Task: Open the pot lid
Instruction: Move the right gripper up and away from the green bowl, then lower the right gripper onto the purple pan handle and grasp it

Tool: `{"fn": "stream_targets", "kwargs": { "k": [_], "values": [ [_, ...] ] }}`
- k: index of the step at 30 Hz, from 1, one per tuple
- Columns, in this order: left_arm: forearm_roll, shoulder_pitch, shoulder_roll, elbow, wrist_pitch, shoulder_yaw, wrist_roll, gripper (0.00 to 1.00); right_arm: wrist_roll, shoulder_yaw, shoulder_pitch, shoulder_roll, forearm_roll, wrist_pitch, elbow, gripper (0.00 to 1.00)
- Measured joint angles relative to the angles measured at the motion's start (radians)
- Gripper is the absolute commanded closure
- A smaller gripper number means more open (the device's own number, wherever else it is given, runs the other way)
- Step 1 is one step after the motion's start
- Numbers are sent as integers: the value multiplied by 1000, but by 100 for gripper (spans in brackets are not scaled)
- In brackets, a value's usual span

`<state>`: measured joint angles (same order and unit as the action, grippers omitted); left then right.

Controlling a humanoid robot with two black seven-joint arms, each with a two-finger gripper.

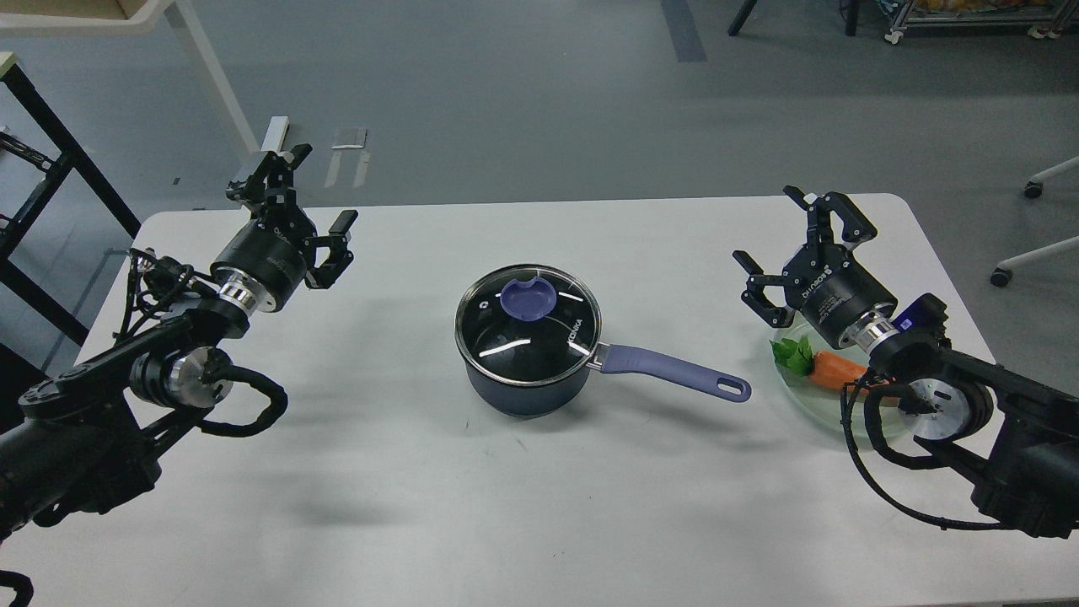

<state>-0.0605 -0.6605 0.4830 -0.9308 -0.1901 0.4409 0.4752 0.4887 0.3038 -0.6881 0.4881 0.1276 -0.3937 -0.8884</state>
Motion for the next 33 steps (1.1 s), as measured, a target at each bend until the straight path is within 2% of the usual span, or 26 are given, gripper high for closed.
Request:
{"fn": "stream_targets", "kwargs": {
  "k": [7, 12, 21, 27, 33],
  "values": [
    [-2, -2, 9, 0, 2, -11, -3, 1, 0, 0, -10, 11, 0, 35, -18, 0],
    [-4, -30, 51, 6, -5, -19, -3, 1, 0, -16, -83, 89, -90, 90, -57, 0],
    [-37, -69, 76, 12, -8, -22, -2, 1, 0, -205, -360, 269, -628, 219, -286, 0],
    [-49, -70, 77, -6, -8, -20, 13, 1, 0, -438, -554, 307, -1064, 322, -428, 0],
    [-51, -73, 79, -33, -8, -19, 13, 1, 0, -632, -675, 306, -1417, 358, -501, 0]
  ]
}}
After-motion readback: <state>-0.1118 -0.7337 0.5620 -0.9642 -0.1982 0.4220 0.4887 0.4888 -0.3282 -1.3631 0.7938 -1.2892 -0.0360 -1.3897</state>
